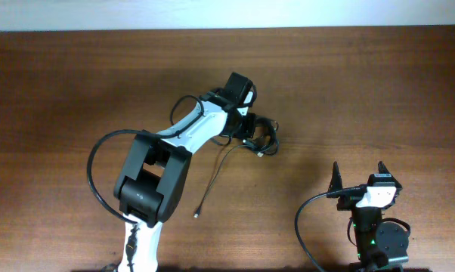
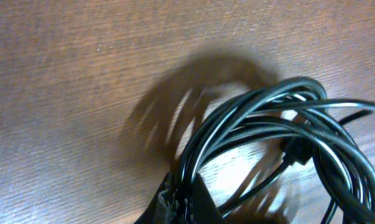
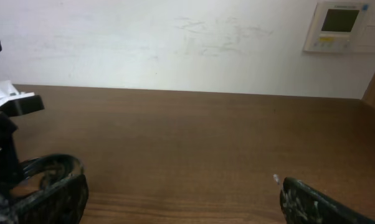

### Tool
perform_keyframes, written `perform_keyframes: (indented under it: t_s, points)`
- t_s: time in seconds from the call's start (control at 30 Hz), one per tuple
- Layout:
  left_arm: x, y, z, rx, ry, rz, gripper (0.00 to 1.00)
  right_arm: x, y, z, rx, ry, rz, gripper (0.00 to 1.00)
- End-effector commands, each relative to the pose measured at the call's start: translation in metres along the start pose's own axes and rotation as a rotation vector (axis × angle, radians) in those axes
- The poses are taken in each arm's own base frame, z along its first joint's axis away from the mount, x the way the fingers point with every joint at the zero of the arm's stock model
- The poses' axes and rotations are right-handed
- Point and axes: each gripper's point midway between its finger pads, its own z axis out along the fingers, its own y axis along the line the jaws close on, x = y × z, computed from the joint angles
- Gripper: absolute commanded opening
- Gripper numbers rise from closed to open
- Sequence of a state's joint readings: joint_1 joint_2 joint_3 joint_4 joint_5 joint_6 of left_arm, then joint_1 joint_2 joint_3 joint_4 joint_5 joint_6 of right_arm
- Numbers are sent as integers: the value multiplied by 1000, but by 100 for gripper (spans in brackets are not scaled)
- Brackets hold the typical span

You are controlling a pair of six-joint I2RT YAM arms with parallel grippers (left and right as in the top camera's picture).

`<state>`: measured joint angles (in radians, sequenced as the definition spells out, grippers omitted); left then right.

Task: Untangle cables
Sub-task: 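Lower the left gripper and grasp the black cable coil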

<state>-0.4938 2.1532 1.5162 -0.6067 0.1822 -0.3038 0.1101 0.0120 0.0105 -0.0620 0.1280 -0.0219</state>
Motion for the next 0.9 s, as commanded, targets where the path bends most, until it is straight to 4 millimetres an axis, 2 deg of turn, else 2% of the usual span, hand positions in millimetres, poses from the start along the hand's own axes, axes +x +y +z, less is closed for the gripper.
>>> perform_keyframes:
  t_s: [0.0,0.1,0.17,0.2,0.27,0.33,0.43,0.53,0.63,0.7,0.77,0.83,0.87]
  points:
    - [2,16,-19,-31,42,10,0,3,-4,0,19,9,11,98]
    - [10,29,-42,-48,88,27,0,3,-4,0,19,8,11,98]
    - [27,41,-57,-66,158,-14,0,3,-4,0,19,8,11,98]
    - [39,54,-65,-81,212,-43,0,3,-4,0,19,8,11,98]
    - [44,64,-70,-55,243,-10,0,3,-4,0,19,9,11,98]
    - [35,67,-69,-20,209,67,0,3,-4,0,19,9,11,98]
    - [16,59,-59,0,122,127,0,3,-4,0,19,9,11,98]
    - [19,51,-57,12,129,143,0,3,-4,0,19,8,11,98]
    - [7,48,-56,25,78,134,0,3,-4,0,19,8,11,98]
    - [0,38,-56,84,51,130,0,3,-4,0,19,8,11,98]
    - [5,39,-56,81,70,126,0,3,-4,0,19,7,11,98]
    - [6,38,-55,85,73,125,0,-5,-4,0,18,-27,16,98]
    - [6,37,-55,86,73,128,0,-8,8,0,-49,-36,21,98]
